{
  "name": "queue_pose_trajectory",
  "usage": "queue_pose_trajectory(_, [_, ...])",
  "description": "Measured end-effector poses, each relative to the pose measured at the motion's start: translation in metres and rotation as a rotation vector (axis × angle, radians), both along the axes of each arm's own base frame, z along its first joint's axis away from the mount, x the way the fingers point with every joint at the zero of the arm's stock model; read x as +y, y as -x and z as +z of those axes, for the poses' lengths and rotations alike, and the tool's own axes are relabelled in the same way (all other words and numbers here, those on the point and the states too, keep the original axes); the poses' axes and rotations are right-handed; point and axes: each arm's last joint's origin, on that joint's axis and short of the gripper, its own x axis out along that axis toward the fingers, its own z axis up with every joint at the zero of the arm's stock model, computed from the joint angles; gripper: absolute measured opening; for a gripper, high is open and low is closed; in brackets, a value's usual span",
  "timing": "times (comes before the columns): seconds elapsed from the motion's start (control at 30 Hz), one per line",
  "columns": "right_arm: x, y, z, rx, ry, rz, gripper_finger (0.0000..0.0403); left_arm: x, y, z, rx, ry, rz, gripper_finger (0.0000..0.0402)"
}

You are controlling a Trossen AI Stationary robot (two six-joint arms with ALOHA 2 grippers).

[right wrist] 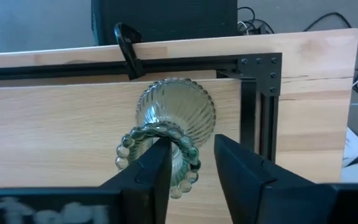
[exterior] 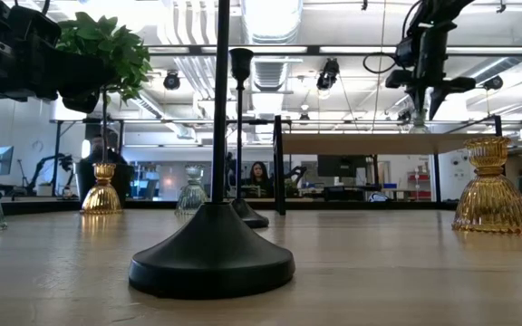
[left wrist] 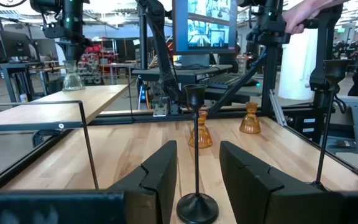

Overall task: Pick & Place candle stick holders
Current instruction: Put the middle green glass candle holder on the shelf, then put the middle orange glass candle holder on the shelf

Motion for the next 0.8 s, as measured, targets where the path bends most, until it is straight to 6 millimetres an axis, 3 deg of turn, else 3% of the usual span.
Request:
queue_pose_trajectory(0.23, [0.005, -0.001, 0.012, -0.014, 0.033, 0.009, 0.0141, 0.000, 0.000, 0.000, 0.000, 0.000, 0.000, 0.0126])
queue_pose_trajectory(0.47, [0.011, -0.003, 0.030, 0.001, 0.046, 0.067, 0.0129, 0.000, 0.000, 0.000, -0.001, 0.000, 0.000, 0.0126])
queue_pose_trajectory(0.67, [0.032, -0.010, 0.076, -0.007, 0.233, 0.210, 0.0115, 0.000, 0.000, 0.000, 0.000, 0.000, 0.000, 0.0126])
queue_pose_trajectory(0.8, [0.065, -0.020, 0.110, -0.040, 0.382, 0.367, 0.0106, 0.000, 0.000, 0.000, 0.000, 0.000, 0.000, 0.0126])
